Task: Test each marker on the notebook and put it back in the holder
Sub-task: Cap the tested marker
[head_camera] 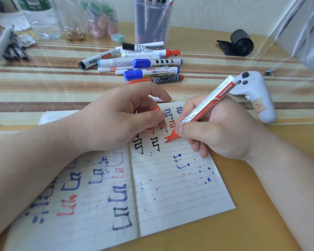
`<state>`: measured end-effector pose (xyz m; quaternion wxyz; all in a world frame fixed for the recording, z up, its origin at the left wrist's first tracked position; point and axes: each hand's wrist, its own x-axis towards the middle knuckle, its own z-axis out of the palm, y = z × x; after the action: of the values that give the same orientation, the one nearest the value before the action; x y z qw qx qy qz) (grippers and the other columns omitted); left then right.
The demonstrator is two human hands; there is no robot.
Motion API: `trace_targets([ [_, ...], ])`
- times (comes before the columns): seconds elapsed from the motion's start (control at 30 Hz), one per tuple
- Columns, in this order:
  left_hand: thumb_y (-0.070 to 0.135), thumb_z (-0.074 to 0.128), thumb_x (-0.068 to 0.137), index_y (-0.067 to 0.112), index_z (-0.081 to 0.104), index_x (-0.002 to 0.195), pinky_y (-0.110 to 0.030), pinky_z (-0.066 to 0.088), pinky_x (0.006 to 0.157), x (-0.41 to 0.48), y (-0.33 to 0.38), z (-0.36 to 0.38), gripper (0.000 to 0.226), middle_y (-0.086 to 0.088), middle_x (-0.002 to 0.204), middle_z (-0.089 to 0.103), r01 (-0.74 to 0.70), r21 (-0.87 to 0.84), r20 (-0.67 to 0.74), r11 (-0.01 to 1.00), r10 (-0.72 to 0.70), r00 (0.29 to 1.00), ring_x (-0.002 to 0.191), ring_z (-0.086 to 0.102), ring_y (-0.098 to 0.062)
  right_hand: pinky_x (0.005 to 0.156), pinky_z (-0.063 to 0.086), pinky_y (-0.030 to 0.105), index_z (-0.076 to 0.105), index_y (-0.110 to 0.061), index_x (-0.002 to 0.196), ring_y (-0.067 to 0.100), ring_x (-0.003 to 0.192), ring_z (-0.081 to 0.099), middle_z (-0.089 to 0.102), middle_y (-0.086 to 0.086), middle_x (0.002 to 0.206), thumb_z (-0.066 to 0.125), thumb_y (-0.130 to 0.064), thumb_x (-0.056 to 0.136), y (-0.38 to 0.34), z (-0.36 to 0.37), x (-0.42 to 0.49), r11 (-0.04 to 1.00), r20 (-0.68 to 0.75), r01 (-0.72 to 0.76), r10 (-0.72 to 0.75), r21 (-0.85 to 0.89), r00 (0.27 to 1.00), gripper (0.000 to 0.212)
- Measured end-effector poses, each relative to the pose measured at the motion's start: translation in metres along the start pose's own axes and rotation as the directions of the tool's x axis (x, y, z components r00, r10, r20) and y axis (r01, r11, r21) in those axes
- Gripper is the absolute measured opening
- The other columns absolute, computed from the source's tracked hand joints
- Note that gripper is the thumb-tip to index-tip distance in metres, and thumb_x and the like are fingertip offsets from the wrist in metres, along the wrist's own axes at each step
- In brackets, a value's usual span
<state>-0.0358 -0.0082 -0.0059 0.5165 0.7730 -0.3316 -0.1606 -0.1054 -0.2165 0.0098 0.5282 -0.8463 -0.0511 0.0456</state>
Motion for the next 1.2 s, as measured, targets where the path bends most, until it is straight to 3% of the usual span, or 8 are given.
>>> trace_targets([
  [0.17, 0.029, 0.062, 0.089, 0.028, 0.062, 0.115, -0.054, 0.056, 0.081, 0.0004, 0.0016, 0.0004, 0.026, -0.002, 0.091, 0.077, 0.001, -0.008, 0.006, 1.0, -0.001, 1.0, 0.082, 0.07, -0.031, 0.043, 0.046, 0.031, 0.066, -0.007, 0.071, 0.031, 0.041, 0.057, 0.059, 0.013, 0.051, 0.066, -0.017, 0.072, 0.0012, -0.0016, 0.0016, 1.0, -0.038, -0.013, 0.012, -0.027, 0.999, 0.01],
  [0.37, 0.029, 0.062, 0.089, 0.027, 0.062, 0.115, -0.059, 0.055, 0.082, -0.0001, 0.0019, 0.0005, 0.026, -0.004, 0.093, 0.077, -0.002, -0.01, 0.002, 1.0, 0.002, 1.0, 0.084, 0.07, -0.036, 0.041, 0.044, 0.027, 0.068, -0.009, 0.07, 0.02, 0.045, 0.058, 0.06, 0.006, 0.053, 0.07, -0.015, 0.076, 0.0025, -0.0018, -0.0012, 0.997, 0.01, 0.013, -0.014, 0.072, 1.0, 0.008],
  [0.57, 0.029, 0.062, 0.089, 0.026, 0.063, 0.114, -0.06, 0.055, 0.081, -0.0004, 0.0015, 0.0005, 0.026, -0.004, 0.091, 0.077, -0.008, -0.014, 0.005, 1.0, 0.008, 1.0, 0.083, 0.069, -0.037, 0.041, 0.046, 0.026, 0.069, -0.008, 0.074, 0.017, 0.047, 0.06, 0.062, 0.003, 0.055, 0.072, -0.017, 0.079, 0.0021, -0.0015, -0.0024, 0.998, 0.029, 0.025, -0.027, 0.065, 0.999, 0.011],
  [0.8, 0.029, 0.062, 0.088, 0.026, 0.063, 0.115, -0.042, 0.056, 0.073, 0.0001, 0.0006, -0.0002, 0.027, -0.001, 0.088, 0.077, -0.009, 0.0, 0.004, 1.0, 0.009, 1.0, 0.077, 0.07, -0.025, 0.042, 0.046, 0.027, 0.069, -0.009, 0.073, 0.018, 0.048, 0.061, 0.062, 0.004, 0.056, 0.072, -0.018, 0.077, -0.0002, -0.0013, -0.0022, 1.0, 0.037, 0.007, -0.008, 0.027, 0.999, 0.011],
  [0.93, 0.029, 0.063, 0.088, 0.027, 0.063, 0.115, -0.049, 0.059, 0.081, 0.0001, -0.0004, -0.0011, 0.027, -0.002, 0.091, 0.077, -0.007, 0.005, 0.01, 1.0, 0.007, 1.0, 0.083, 0.072, -0.028, 0.043, 0.047, 0.027, 0.069, -0.009, 0.074, 0.016, 0.048, 0.061, 0.062, 0.003, 0.055, 0.071, -0.019, 0.075, -0.0015, -0.002, -0.003, 1.0, 0.048, 0.003, -0.004, 0.012, 0.999, 0.01],
  [1.07, 0.031, 0.062, 0.088, 0.029, 0.063, 0.115, -0.041, 0.058, 0.076, -0.0002, -0.0005, -0.0014, 0.026, 0.0, 0.091, 0.077, -0.013, 0.023, 0.01, 1.0, 0.013, 1.0, 0.077, 0.072, -0.022, 0.042, 0.046, 0.026, 0.07, -0.009, 0.074, 0.016, 0.048, 0.061, 0.062, 0.003, 0.054, 0.071, -0.019, 0.076, -0.0018, -0.0019, -0.0034, 1.0, 0.051, 0.009, -0.009, 0.001, 0.999, 0.01],
  [1.2, 0.03, 0.063, 0.088, 0.029, 0.063, 0.115, -0.044, 0.058, 0.079, 0.0, -0.0019, -0.0011, 0.027, -0.001, 0.092, 0.077, -0.01, 0.013, 0.01, 1.0, 0.01, 1.0, 0.08, 0.072, -0.024, 0.042, 0.046, 0.026, 0.069, -0.01, 0.075, 0.016, 0.047, 0.061, 0.062, 0.003, 0.054, 0.071, -0.018, 0.076, -0.0019, -0.0019, -0.0031, 1.0, 0.051, 0.007, -0.007, -0.003, 0.999, 0.009],
])
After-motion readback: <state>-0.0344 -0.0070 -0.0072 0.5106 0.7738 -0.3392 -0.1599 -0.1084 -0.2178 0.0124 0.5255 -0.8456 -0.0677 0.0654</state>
